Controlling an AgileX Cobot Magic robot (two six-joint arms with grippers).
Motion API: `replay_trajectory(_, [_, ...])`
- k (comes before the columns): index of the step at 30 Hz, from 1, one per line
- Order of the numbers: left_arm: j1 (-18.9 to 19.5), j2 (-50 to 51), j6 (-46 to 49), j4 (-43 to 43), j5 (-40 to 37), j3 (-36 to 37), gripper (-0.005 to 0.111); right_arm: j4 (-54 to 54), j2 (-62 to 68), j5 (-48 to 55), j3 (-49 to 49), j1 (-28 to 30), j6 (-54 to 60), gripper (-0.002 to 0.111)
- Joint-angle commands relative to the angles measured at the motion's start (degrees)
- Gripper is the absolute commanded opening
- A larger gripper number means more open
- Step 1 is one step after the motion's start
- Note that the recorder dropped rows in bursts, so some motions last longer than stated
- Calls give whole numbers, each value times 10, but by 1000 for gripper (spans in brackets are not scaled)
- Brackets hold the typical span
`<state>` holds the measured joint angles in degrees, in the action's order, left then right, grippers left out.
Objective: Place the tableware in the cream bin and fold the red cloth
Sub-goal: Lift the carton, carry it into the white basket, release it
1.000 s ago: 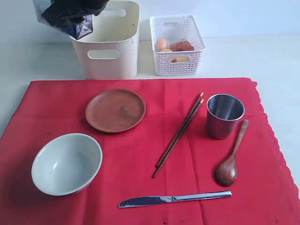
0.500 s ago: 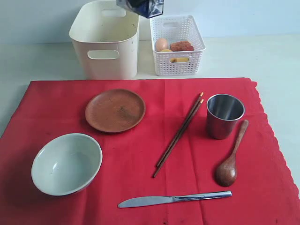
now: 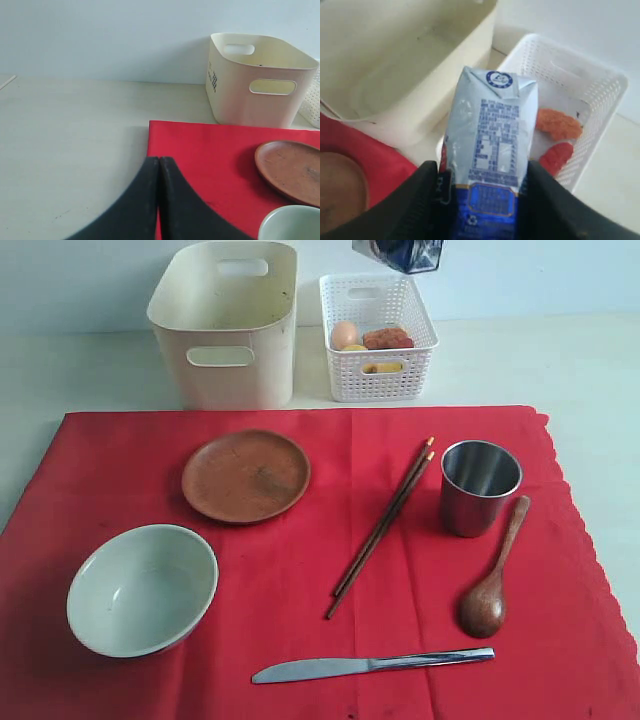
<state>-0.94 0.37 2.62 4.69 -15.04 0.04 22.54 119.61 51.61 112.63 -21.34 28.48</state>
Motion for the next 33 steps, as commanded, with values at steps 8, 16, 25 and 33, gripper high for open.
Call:
replay_trajectory(8, [2, -4, 2, 5, 3, 0, 2, 10, 113, -138, 3, 12, -1, 0])
replay_trajectory(16, [2, -4, 2, 5, 3, 0, 2, 10, 144, -232, 3, 10, -19, 5])
replay_trajectory(25, [2, -4, 2, 5, 3, 0, 2, 11, 171, -287, 3, -3, -47, 49])
replay_trajectory(33, [2, -4, 2, 5, 3, 0, 2, 33, 172, -291, 3, -6, -74, 99])
